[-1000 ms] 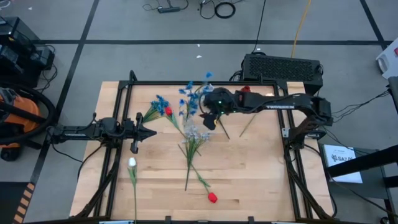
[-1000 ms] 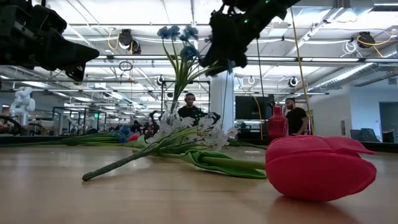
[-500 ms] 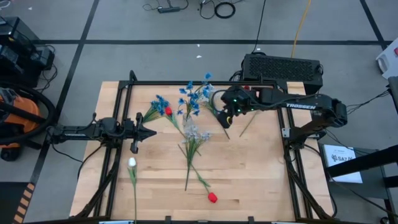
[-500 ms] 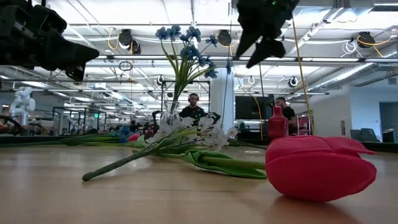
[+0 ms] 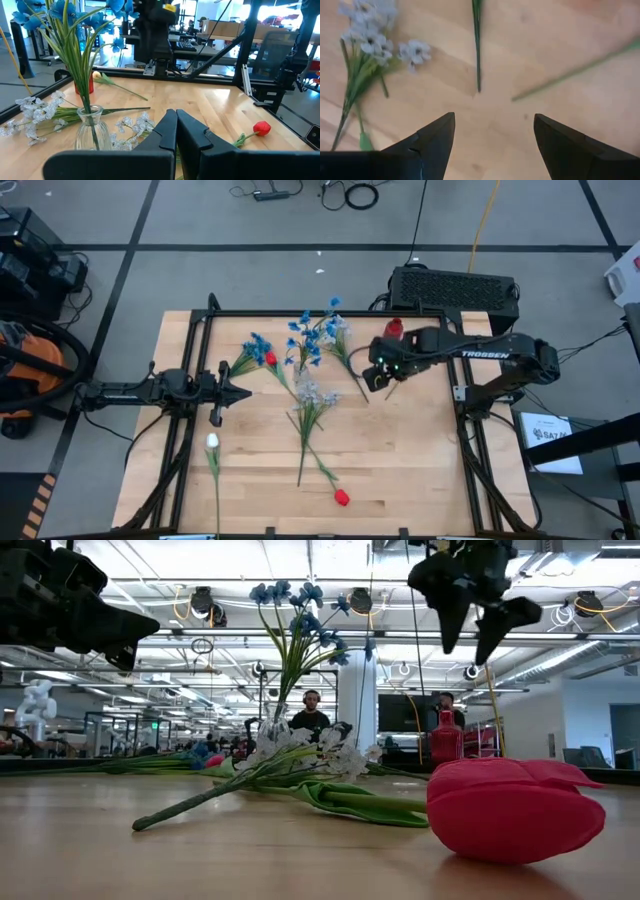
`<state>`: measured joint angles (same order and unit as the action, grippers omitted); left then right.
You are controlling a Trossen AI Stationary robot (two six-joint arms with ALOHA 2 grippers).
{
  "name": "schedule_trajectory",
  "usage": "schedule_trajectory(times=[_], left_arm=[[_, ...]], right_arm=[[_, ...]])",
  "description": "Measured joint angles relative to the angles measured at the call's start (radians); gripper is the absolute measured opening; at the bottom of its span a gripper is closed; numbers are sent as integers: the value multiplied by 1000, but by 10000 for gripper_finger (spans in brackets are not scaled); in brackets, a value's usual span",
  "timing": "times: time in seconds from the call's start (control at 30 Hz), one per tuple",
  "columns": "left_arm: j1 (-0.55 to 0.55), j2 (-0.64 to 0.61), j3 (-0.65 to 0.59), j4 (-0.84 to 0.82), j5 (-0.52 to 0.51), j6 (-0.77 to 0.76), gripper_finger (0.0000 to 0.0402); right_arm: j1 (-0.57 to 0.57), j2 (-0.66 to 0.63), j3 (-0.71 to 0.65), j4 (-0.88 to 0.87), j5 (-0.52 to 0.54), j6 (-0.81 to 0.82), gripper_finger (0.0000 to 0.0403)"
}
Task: Sort flowers into vase by color
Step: Put the blue flowers into the transparent vase
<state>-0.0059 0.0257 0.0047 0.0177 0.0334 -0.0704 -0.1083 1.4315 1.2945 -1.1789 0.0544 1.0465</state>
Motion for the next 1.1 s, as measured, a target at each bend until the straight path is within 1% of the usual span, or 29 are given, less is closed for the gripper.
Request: schedule_trajectory(times=[0.13, 0.2, 0.33, 0.37, 0.43, 0.6, 0.67, 0.8, 0.87, 0.93, 1.0, 1.1], left_arm=[[0, 0, 0, 4, -17, 1, 8], [0, 0, 0, 9, -20, -33, 8], [0, 0, 0, 41, -15, -331, 8], [0, 0, 0, 45, -16, -387, 8], [0, 0, 0, 57, -25, -435, 9], [0, 0, 0, 57, -71, -446, 8], [0, 0, 0, 72, -74, -447, 8], [0, 0, 0, 129, -74, -447, 8], [0, 0, 0, 152, -74, -445, 8], [0, 0, 0, 169, -74, -430, 8], [0, 2, 7, 163, -87, -421, 8], [0, 28, 70, 46, -151, -411, 8]], right_arm=[[84, 0, 0, -20, 4, 135, 262], [132, 0, 0, -27, 20, 206, 262], [226, 0, 0, -28, 31, 326, 262], [248, 0, 0, -28, 38, 356, 262], [291, 0, 0, -28, 61, 425, 262], [388, 0, 0, -30, 78, 588, 262], [423, 1, 0, -30, 81, 639, 262], [480, 1, 0, -52, 103, 705, 262], [496, 1, 0, -99, 105, 736, 262], [504, 1, -1, -150, 104, 748, 262], [501, -3, -18, -165, 103, 731, 262], [475, -42, -82, -128, 100, 668, 262]])
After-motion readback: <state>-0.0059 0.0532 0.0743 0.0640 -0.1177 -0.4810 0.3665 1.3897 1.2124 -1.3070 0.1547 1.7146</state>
